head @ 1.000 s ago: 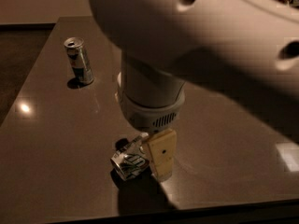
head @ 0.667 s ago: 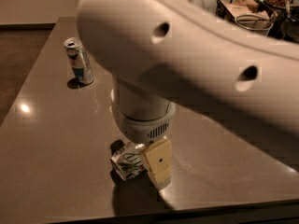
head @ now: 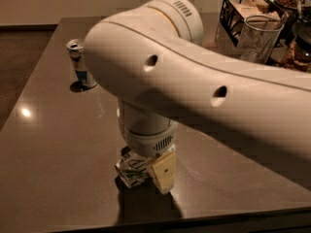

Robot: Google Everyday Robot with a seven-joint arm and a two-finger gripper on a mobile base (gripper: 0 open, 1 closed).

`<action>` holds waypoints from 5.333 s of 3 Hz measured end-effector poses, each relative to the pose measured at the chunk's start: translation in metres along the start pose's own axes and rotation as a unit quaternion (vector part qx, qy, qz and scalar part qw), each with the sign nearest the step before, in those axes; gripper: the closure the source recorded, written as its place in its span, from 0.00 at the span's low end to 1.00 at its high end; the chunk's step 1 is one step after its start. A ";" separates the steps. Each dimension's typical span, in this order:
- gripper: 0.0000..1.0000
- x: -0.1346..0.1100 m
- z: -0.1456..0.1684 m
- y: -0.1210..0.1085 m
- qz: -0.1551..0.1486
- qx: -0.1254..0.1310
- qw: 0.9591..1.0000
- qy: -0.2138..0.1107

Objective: Place 7up can upright

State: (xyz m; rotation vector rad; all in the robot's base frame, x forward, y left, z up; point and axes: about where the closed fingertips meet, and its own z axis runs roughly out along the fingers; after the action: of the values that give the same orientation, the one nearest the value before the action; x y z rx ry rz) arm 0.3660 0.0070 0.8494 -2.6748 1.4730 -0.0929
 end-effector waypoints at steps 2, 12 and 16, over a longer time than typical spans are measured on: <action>0.65 0.008 0.005 -0.005 0.019 -0.022 1.000 -0.004; 1.00 0.043 -0.056 -0.042 0.340 0.192 0.739 -0.550; 0.61 0.043 -0.027 -0.037 0.314 0.222 0.689 -0.615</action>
Offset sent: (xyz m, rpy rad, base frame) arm 0.0171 -0.0039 0.0062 0.0257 0.0871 -0.0820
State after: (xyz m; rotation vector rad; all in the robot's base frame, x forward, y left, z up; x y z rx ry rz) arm 0.4174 -0.0107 0.8803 -1.0990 1.3694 1.0114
